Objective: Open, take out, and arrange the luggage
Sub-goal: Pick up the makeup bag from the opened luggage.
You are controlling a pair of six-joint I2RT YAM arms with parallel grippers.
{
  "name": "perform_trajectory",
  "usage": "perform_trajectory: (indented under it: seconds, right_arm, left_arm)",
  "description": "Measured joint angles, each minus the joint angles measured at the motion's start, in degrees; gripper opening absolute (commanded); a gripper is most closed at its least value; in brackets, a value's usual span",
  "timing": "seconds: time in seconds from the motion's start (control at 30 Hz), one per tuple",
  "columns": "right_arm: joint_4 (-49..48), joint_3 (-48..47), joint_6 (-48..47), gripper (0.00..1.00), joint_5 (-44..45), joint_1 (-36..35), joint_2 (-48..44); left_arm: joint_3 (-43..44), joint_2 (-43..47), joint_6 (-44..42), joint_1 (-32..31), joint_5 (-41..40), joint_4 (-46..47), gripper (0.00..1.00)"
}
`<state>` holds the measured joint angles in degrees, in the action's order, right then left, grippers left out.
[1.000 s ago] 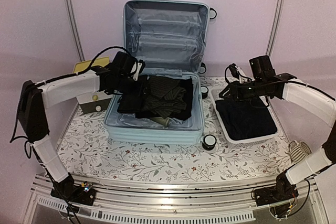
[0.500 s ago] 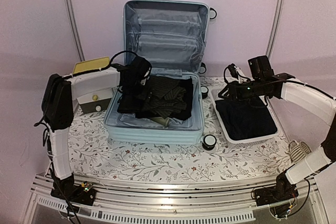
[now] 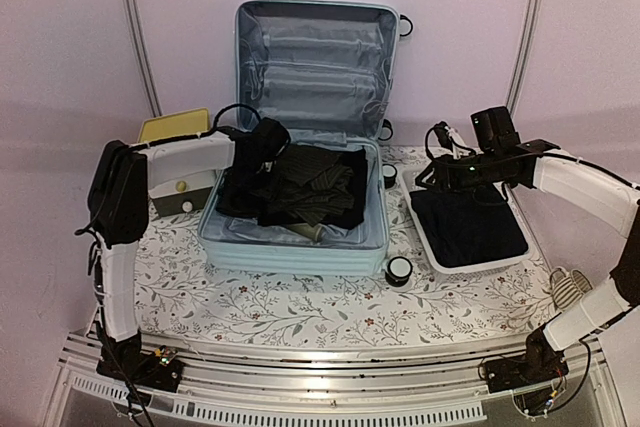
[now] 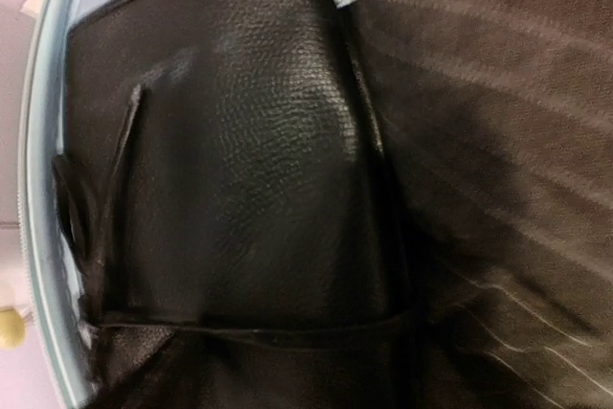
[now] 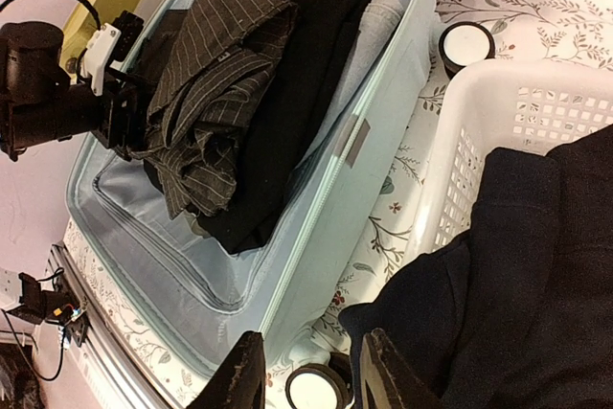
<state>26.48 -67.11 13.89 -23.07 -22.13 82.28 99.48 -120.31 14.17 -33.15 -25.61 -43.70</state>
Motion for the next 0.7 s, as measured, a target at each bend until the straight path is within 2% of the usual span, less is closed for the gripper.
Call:
perform_trajectory:
  seconds: [0.07,0.13,0.27,0.37,0.57,0.7]
  right_arm:
    - [0.0,0.0,0.0,0.35,0.0,0.0,0.0]
    - [0.0,0.0,0.0,0.35,0.1,0.0,0.0]
    - [0.0,0.0,0.0,0.35,0.1,0.0,0.0]
    - [-0.1,0.1,0.2,0.35,0.0,0.0,0.0]
    - [-1.8,0.9,0.7,0.35,-1.6,0.0,0.0]
    - [-3.6,2.5,2.0,0.37,-4.5,0.0,-0.2]
  left_arm:
    - [0.0,-0.2,0.7,0.0,-1.1,-1.1,0.42]
    - [-0.3,-0.2,1.4,0.0,-1.6,-2.0,0.32]
    - [-1.0,1.6,1.7,-0.3,-1.6,-2.7,0.22]
    - [-1.3,6.2,1.9,-0.8,-1.4,-3.7,0.14]
    - [-1.4,20.8,1.9,-1.9,1.2,-4.7,0.08]
    - [-7.1,30.6,2.0,-1.9,10.9,1.4,0.06]
